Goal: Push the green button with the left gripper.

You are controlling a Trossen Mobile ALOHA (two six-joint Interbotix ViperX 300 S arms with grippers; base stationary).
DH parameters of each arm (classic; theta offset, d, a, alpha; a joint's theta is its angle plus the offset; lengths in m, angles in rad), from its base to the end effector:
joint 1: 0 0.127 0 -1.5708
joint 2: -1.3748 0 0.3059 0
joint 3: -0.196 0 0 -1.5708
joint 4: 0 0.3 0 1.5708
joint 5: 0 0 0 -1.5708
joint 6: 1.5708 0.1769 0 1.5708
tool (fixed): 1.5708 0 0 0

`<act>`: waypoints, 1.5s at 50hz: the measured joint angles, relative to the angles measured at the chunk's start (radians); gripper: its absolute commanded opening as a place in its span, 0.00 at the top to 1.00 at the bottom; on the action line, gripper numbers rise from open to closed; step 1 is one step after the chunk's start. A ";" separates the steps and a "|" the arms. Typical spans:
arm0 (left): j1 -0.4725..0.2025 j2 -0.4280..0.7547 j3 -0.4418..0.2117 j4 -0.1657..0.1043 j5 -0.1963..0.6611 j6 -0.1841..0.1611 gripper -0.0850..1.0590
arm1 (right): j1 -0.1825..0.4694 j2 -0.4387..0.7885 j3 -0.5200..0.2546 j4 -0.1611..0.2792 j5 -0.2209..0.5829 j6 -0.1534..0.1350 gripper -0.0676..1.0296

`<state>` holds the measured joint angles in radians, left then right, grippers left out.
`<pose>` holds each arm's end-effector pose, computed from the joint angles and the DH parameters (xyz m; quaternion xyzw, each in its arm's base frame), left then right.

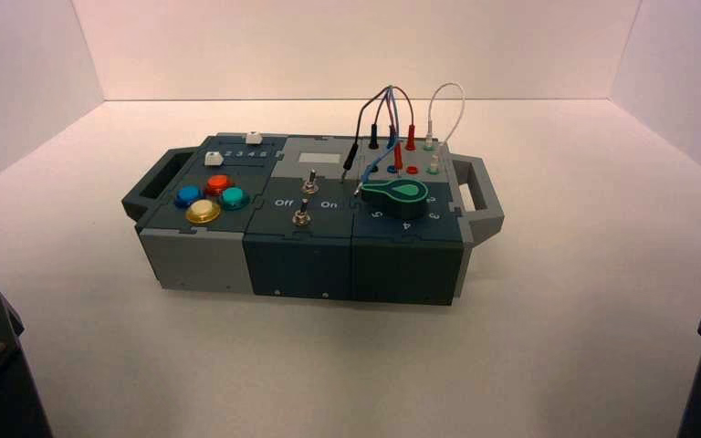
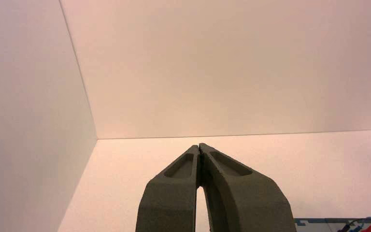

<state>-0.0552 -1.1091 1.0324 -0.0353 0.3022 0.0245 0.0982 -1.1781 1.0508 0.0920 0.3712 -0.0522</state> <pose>0.2290 -0.0145 0.2975 -0.0021 0.1125 -0.0321 0.9931 0.2132 0.0269 0.2925 0.0127 0.1219 0.0632 0.9904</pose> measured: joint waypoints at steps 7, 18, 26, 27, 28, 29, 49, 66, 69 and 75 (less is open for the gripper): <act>0.000 0.000 0.000 0.000 0.002 0.002 0.95 | 0.000 0.000 0.000 0.000 0.000 0.000 0.96; 0.000 0.002 0.000 0.000 0.014 0.002 0.95 | 0.000 0.000 0.000 0.002 0.000 0.000 0.96; -0.003 0.028 0.000 0.000 0.049 0.002 0.95 | 0.000 0.000 0.003 0.005 0.005 0.000 0.96; -0.006 0.037 -0.002 0.000 0.061 0.002 0.95 | 0.002 0.000 0.003 0.005 0.006 0.000 0.96; -0.011 0.043 -0.003 0.000 0.071 0.005 0.95 | 0.003 0.000 0.003 0.005 0.008 0.000 0.96; -0.018 0.051 -0.006 0.000 0.086 0.008 0.95 | 0.008 0.002 0.003 0.005 0.012 0.000 0.96; -0.209 0.238 -0.199 0.000 0.454 0.069 0.95 | 0.031 0.034 0.003 0.005 0.072 0.002 0.96; -0.354 0.368 -0.258 -0.003 0.597 0.075 0.95 | 0.167 0.117 -0.011 0.006 0.138 0.000 0.96; -0.376 0.390 -0.258 -0.005 0.612 0.077 0.95 | 0.189 0.132 -0.014 0.005 0.149 0.000 0.96; -0.411 0.425 -0.258 -0.005 0.627 0.077 0.95 | 0.225 0.153 -0.017 0.006 0.167 0.000 0.96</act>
<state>-0.4663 -0.6842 0.7747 -0.0399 0.9296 0.1012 0.3237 -1.0247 1.0339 0.0982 0.5384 -0.0522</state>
